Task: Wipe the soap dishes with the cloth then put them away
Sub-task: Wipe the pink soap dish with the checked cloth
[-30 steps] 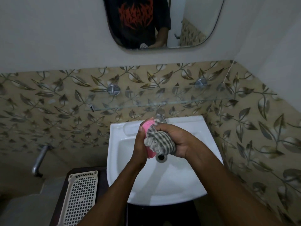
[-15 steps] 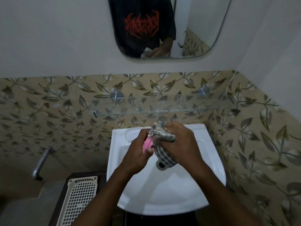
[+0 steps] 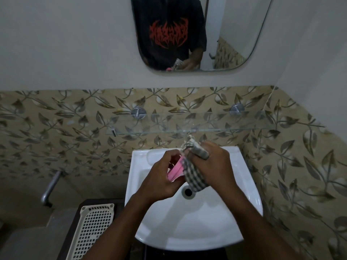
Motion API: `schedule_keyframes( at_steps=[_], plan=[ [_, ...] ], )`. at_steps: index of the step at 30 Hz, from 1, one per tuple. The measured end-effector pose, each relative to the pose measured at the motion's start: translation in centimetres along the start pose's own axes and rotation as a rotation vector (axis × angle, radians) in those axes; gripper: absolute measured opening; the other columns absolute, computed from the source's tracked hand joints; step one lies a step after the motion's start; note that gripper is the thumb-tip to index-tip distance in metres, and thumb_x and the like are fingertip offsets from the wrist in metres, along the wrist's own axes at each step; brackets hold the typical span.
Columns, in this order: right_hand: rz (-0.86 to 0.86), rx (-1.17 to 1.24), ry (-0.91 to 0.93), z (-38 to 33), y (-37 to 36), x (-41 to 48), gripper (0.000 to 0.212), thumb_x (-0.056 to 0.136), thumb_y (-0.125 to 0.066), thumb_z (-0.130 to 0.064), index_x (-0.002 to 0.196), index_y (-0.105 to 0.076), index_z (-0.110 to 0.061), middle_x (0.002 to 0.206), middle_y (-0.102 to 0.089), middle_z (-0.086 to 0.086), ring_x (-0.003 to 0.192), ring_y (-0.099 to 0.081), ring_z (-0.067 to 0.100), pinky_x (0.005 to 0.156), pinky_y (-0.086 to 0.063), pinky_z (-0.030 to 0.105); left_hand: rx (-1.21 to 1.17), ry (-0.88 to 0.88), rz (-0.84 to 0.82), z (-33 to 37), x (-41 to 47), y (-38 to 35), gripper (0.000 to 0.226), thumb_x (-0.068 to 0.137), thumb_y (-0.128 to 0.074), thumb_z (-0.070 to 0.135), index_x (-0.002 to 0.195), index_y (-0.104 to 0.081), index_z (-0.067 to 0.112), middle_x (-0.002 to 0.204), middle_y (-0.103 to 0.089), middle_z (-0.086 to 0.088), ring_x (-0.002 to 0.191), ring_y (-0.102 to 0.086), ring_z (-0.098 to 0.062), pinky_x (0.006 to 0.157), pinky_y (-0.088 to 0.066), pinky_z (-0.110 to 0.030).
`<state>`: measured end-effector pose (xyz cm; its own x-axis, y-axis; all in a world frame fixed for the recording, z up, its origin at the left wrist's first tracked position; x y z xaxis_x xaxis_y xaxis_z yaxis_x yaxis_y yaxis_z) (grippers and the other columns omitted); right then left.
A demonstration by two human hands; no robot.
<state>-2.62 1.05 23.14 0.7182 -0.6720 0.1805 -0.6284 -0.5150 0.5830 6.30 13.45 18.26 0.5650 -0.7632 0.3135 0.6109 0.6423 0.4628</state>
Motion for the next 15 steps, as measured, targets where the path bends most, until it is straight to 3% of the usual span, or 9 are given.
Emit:
schedule_keyframes(
  at_steps=[4, 8, 9, 12, 15],
  plan=[
    [-0.03, 0.071, -0.008, -0.5, 0.0, 0.0, 0.014, 0.082, -0.073, -0.035, 0.08, -0.067, -0.023, 0.079, -0.064, -0.008, 0.075, -0.061, 0.011, 0.069, -0.044, 0.026, -0.001, -0.008, 0.001, 0.3, 0.0, -0.4, 0.047, 0.079, -0.071, 0.02, 0.122, -0.051, 0.021, 0.106, -0.063, 0.017, 0.093, -0.064, -0.012, 0.076, -0.052, -0.022],
    [-0.084, -0.131, 0.381, -5.2, -1.6, -3.3, 0.026, 0.071, -0.081, -0.029, 0.096, -0.074, -0.025, 0.1, -0.063, -0.012, 0.083, -0.062, 0.009, 0.073, -0.051, 0.026, 0.099, -0.02, 0.005, -0.4, 0.2, -0.1, 0.029, 0.076, -0.058, 0.025, 0.103, -0.064, 0.018, 0.107, -0.065, 0.013, 0.105, -0.059, 0.008, 0.093, -0.047, -0.014],
    [-0.066, -0.159, 0.394, -5.2, -1.7, -3.3, 0.024, 0.072, -0.079, -0.03, 0.096, -0.074, -0.026, 0.101, -0.063, -0.013, 0.084, -0.062, 0.009, 0.073, -0.052, 0.027, 0.093, -0.037, 0.011, -0.4, 0.2, 0.0, 0.029, 0.076, -0.058, 0.025, 0.102, -0.065, 0.016, 0.107, -0.066, 0.013, 0.105, -0.06, 0.007, 0.093, -0.048, -0.017],
    [-0.052, 0.107, 0.046, -2.2, -0.9, -0.8, 0.02, 0.081, -0.074, -0.036, 0.094, -0.071, -0.022, 0.095, -0.065, -0.009, 0.085, -0.063, 0.012, 0.078, -0.051, 0.029, -0.032, -0.018, 0.058, 0.0, -0.1, 0.6, 0.037, 0.08, -0.065, 0.019, 0.115, -0.057, 0.014, 0.101, -0.068, 0.008, 0.093, -0.067, -0.016, 0.08, -0.055, -0.039],
    [-0.127, 0.336, -0.271, 1.3, -1.7, -0.1, 0.019, 0.085, -0.068, -0.043, 0.086, -0.068, -0.024, 0.089, -0.072, -0.004, 0.083, -0.067, 0.013, 0.078, -0.054, 0.032, -0.081, -0.086, 0.094, 1.2, -0.9, 0.8, 0.04, 0.084, -0.068, 0.012, 0.12, -0.052, 0.015, 0.105, -0.064, 0.009, 0.093, -0.065, -0.019, 0.075, -0.054, -0.038]
  ],
)
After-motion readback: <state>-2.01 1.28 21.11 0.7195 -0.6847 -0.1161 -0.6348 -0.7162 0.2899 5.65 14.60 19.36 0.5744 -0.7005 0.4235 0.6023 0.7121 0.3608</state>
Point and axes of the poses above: each hand's wrist, its own x-axis towards the middle knuckle, its own y-axis out of the back of the hand, z = x × y, the point moved 8 cm from there along x, towards the middle knuckle
